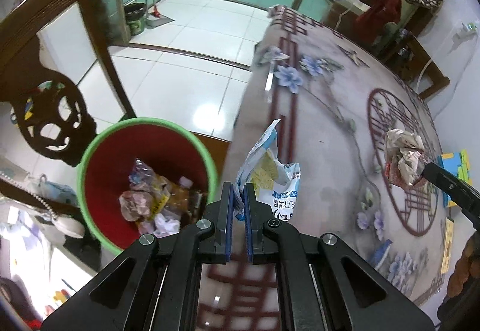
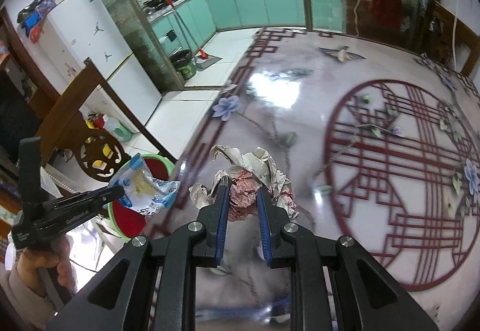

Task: Collect trash
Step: 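Open the right tool over the bucket while the left tool releases the snack bag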

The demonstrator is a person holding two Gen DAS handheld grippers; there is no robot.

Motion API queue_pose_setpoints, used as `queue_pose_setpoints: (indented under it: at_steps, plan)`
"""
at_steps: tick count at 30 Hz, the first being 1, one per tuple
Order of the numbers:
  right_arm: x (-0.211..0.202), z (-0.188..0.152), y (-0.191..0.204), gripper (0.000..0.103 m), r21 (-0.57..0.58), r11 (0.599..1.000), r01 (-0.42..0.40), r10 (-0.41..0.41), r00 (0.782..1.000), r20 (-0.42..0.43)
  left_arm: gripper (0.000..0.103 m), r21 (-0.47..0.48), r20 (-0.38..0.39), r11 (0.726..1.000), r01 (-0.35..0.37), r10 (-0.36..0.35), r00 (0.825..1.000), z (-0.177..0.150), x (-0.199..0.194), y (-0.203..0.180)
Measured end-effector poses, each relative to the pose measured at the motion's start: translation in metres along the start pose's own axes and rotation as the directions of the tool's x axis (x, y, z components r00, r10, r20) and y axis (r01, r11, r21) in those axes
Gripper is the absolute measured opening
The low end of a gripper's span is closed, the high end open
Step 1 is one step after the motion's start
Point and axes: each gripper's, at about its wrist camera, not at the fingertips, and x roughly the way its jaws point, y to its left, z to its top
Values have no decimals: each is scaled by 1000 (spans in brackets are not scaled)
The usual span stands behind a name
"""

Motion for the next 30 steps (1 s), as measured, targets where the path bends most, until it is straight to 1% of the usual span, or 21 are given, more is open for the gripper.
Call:
queue_pose_setpoints:
  at_steps: [2, 6, 11, 13, 15, 18, 21, 25, 28, 29, 30]
  plan:
    - [5, 3, 11, 17, -10, 1000, -16, 16, 1000, -4, 6, -17, 0, 1000, -15, 15, 1000, 2, 1, 10]
    - [21, 13, 46, 17, -37, 994, -99, 98, 995, -27, 6, -51, 0, 997, -56, 56, 998, 4, 3, 34]
    - [50, 20, 92, 17, -123, 979, -161, 153, 985, -74, 6, -120, -18, 985, -123, 122, 992, 6, 8, 75]
    - [66, 23, 114, 17, -159, 967, -200, 186, 977, -101, 6, -141, -21, 980, -141, 140, 990, 6, 9, 85]
    - [80, 23, 132, 17, -191, 956, -224, 202, 971, -129, 6, -162, -25, 973, -163, 161, 987, 7, 9, 98]
    - [102, 22, 153, 17, -231, 944, -235, 200, 965, -167, 6, -172, -38, 968, -185, 181, 983, 7, 15, 108]
    - [127, 21, 165, 17, -247, 940, -235, 186, 960, -209, 6, -177, -51, 964, -200, 194, 980, 9, 21, 115]
    - [145, 21, 169, 17, -253, 939, -233, 176, 957, -230, 6, -191, -65, 958, -215, 206, 976, 11, 27, 124]
    - [148, 21, 168, 18, -244, 938, -244, 188, 954, -232, 6, -200, -74, 953, -228, 218, 973, 12, 30, 129]
    - [149, 21, 169, 19, -245, 937, -249, 193, 953, -232, 7, -202, -76, 951, -234, 223, 972, 13, 31, 131]
    - [150, 20, 169, 20, -247, 937, -249, 192, 953, -234, 14, -200, -76, 949, -242, 231, 970, 14, 31, 131]
